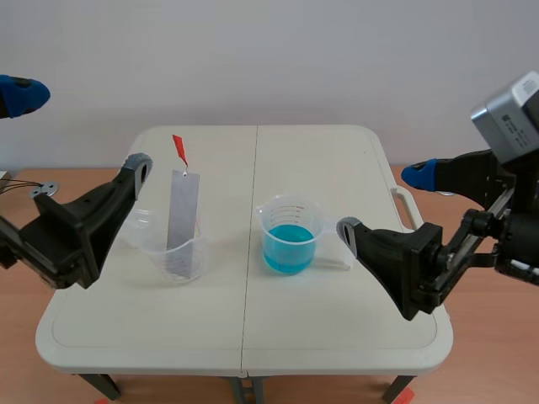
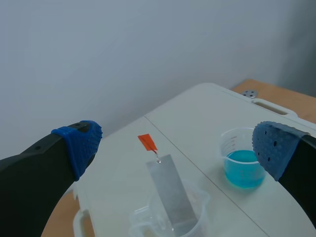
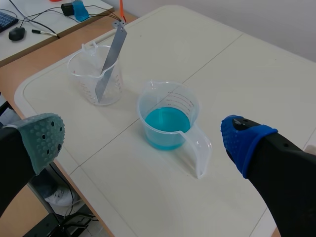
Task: Hold the metal plate by the orange handle, dip it into the blue solution, take it out and point at it, then put the plate back in the beaker on the left.
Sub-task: 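Return to the home posture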
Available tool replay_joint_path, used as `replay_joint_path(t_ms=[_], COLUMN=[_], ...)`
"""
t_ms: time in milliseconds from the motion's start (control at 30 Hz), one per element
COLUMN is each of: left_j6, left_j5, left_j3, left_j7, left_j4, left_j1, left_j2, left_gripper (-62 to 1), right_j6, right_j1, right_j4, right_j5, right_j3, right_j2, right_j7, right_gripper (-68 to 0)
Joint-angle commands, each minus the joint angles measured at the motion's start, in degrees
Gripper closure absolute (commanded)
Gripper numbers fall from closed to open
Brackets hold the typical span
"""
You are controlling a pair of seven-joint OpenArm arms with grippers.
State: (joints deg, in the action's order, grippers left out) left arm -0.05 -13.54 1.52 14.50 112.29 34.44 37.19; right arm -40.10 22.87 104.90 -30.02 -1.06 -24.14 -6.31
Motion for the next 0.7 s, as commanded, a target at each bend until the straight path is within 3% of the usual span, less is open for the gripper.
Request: replay_joint_path(t_ms=[0,667], left_j6=[0.3,0.3], left_j5=[-0.1,0.0], left_j3=[0.5,3.1], left_j7=[0.2,-1.0], left_j4=[0.7,-1.8], left_j1=[0.5,1.1], left_j2=[0.2,2.1], left_gripper=[-62.3,-62.3], right_j6=[-0.1,-0.1], right_j1=[-0.6,-0.7], right_j4=[0.7,0.7], right_j5=[-0.6,-0.7], right_j3=[0.1,0.1], right_j2=[-0.3,-0.3], right_j7=[0.8,0.0], right_gripper=[-66.3,-66.3])
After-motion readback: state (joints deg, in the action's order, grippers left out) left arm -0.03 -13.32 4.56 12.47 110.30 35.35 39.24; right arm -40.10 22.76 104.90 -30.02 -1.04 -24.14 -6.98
